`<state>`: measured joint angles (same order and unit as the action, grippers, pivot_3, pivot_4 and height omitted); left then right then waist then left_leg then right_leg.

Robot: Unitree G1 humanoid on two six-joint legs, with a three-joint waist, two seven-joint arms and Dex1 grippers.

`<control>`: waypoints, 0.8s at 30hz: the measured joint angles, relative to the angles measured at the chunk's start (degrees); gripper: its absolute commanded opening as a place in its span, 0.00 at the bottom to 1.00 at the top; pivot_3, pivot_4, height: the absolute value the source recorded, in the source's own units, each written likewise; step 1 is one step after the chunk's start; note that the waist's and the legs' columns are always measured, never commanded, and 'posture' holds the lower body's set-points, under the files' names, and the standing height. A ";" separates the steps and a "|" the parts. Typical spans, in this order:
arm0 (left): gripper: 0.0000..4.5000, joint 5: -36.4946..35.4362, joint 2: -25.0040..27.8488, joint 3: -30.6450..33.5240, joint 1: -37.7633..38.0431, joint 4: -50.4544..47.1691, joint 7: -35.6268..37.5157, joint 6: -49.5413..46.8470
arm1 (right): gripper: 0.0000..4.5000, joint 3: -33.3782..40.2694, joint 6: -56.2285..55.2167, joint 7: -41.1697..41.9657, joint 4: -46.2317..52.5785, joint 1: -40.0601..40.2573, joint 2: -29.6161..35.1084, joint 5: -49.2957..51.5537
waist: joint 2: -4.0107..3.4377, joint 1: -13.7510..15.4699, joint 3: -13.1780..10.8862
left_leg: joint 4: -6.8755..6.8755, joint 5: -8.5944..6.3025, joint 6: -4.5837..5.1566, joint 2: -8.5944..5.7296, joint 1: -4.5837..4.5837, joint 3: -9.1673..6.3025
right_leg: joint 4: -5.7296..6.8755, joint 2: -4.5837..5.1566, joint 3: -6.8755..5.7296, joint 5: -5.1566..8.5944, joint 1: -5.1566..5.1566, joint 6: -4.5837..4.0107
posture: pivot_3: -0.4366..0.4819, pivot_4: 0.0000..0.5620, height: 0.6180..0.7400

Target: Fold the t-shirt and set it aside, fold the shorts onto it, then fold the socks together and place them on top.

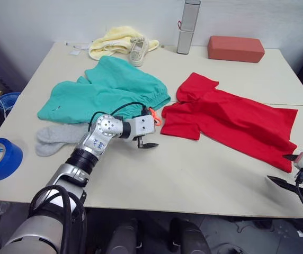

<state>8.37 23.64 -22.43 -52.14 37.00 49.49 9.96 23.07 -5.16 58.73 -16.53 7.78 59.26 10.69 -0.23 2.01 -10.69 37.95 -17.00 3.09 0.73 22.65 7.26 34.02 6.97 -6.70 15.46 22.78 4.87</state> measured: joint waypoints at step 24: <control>0.45 8.68 -12.52 -0.20 -13.83 30.58 -8.02 12.28 | 0.56 -10.85 2.77 -1.86 -13.45 -17.87 0.32 -6.65 | 0.41 -0.66 0.19 | 0.17 -0.16 -0.14 -0.05 -0.24 -0.01 | 0.03 0.14 -0.03 -0.05 -0.28 0.09 | 0.48 0.27 1.00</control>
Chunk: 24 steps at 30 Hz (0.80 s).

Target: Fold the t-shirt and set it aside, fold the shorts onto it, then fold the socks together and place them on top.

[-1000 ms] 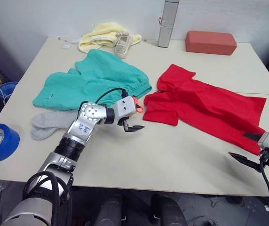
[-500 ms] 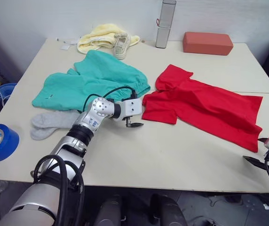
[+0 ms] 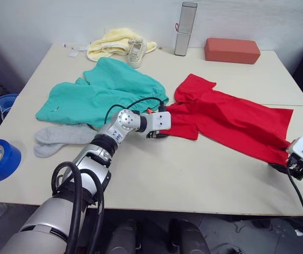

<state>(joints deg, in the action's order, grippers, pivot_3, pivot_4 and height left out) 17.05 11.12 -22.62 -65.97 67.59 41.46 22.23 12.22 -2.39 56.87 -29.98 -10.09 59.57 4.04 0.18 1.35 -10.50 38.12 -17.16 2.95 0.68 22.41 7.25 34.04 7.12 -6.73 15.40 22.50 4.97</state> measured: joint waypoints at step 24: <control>0.00 -19.94 12.86 10.28 28.44 -48.86 33.92 -35.80 | 0.01 8.45 -1.97 19.80 16.20 17.21 -0.16 14.87 | -0.01 -1.28 0.03 | -0.01 0.08 0.00 0.23 0.01 0.07 | 0.15 -0.37 0.15 0.12 0.08 -0.16 | 0.48 0.27 1.00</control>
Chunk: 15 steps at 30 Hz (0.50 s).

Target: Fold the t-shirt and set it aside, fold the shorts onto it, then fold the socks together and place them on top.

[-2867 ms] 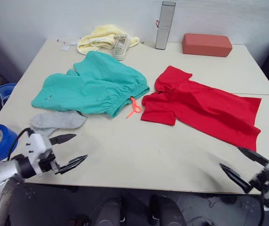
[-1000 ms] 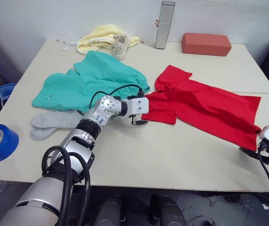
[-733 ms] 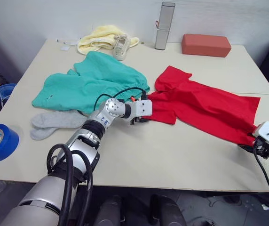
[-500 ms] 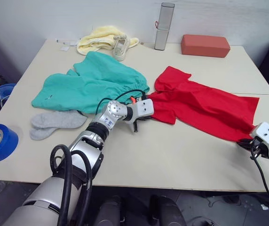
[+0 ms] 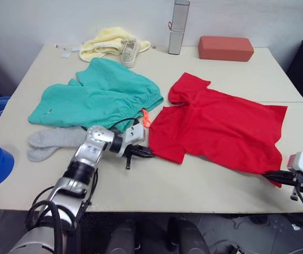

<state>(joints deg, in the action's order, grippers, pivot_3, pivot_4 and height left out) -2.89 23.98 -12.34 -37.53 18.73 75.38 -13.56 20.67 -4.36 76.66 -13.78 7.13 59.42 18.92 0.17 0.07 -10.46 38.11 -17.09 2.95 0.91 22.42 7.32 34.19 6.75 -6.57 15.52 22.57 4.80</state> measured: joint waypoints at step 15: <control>0.00 -10.71 15.26 4.13 27.26 -33.65 -2.57 -12.18 | 0.01 7.39 -4.93 4.81 10.89 20.00 -2.87 2.74 | -0.18 0.16 -0.03 | -0.18 -0.25 -0.41 0.04 -0.10 -0.17 | -0.03 0.13 0.01 0.18 0.02 -0.25 | 0.48 0.27 1.00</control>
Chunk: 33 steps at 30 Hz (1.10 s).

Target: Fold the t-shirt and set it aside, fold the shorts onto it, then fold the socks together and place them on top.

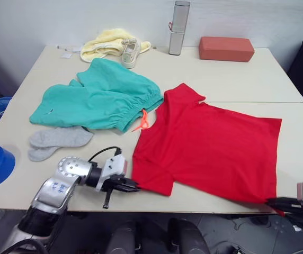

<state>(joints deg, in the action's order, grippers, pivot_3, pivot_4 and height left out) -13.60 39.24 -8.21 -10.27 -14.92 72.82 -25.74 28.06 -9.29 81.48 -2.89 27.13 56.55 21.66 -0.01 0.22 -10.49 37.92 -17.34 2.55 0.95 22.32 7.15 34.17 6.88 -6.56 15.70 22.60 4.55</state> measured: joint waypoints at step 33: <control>0.00 -15.76 13.04 2.54 -3.18 -11.02 1.32 -9.58 | 0.01 15.13 -5.58 1.75 5.82 23.37 -5.05 1.73 | -0.67 1.13 -0.11 | -0.40 -0.03 0.14 -0.03 -0.04 -0.07 | -0.12 0.05 -0.03 0.12 0.06 -0.20 | 0.48 0.27 1.00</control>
<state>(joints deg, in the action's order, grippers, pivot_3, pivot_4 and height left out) -29.36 52.28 -5.67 -13.44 -25.95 74.14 -35.32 43.19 -14.87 83.22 2.93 50.50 51.50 23.39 -0.68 1.35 -10.60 37.53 -17.37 2.68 0.92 22.28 7.08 34.05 6.93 -6.59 15.82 22.66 4.35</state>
